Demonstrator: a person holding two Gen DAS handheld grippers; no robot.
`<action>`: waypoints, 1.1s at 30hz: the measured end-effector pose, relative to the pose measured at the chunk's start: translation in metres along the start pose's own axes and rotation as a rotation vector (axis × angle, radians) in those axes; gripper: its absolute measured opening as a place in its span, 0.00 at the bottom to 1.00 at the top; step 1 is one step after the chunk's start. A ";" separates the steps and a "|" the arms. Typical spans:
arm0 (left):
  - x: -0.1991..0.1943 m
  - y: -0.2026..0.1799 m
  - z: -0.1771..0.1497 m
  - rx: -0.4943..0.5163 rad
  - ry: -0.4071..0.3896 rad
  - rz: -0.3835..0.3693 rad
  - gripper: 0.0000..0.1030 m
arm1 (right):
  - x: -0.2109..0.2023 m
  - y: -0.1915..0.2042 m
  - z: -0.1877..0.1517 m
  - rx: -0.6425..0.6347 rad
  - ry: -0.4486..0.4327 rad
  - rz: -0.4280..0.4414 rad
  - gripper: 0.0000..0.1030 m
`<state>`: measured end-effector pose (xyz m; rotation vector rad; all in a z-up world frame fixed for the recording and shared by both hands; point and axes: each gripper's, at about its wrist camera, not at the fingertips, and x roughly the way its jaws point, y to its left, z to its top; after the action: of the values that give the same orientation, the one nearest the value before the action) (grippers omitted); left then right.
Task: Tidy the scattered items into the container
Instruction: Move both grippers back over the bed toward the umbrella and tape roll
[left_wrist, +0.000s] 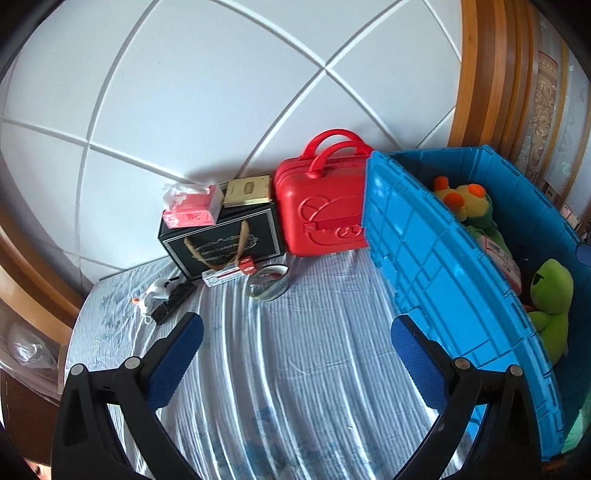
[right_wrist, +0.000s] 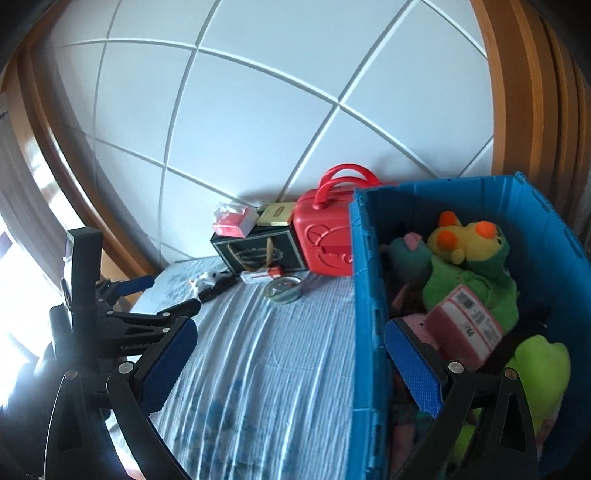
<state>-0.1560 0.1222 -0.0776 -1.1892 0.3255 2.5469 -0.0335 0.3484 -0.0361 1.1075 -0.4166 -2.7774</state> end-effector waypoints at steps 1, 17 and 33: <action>0.004 0.015 -0.004 -0.010 0.004 0.008 1.00 | 0.009 0.010 0.000 -0.002 0.007 -0.001 1.00; 0.122 0.202 -0.085 -0.135 0.036 0.092 1.00 | 0.219 0.100 -0.031 0.024 0.132 -0.083 1.00; 0.320 0.306 -0.106 -0.111 0.012 0.124 1.00 | 0.454 0.073 -0.069 0.097 0.135 -0.227 1.00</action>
<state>-0.3891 -0.1379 -0.3691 -1.2603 0.2718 2.6964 -0.3137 0.1673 -0.3599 1.4392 -0.4388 -2.8743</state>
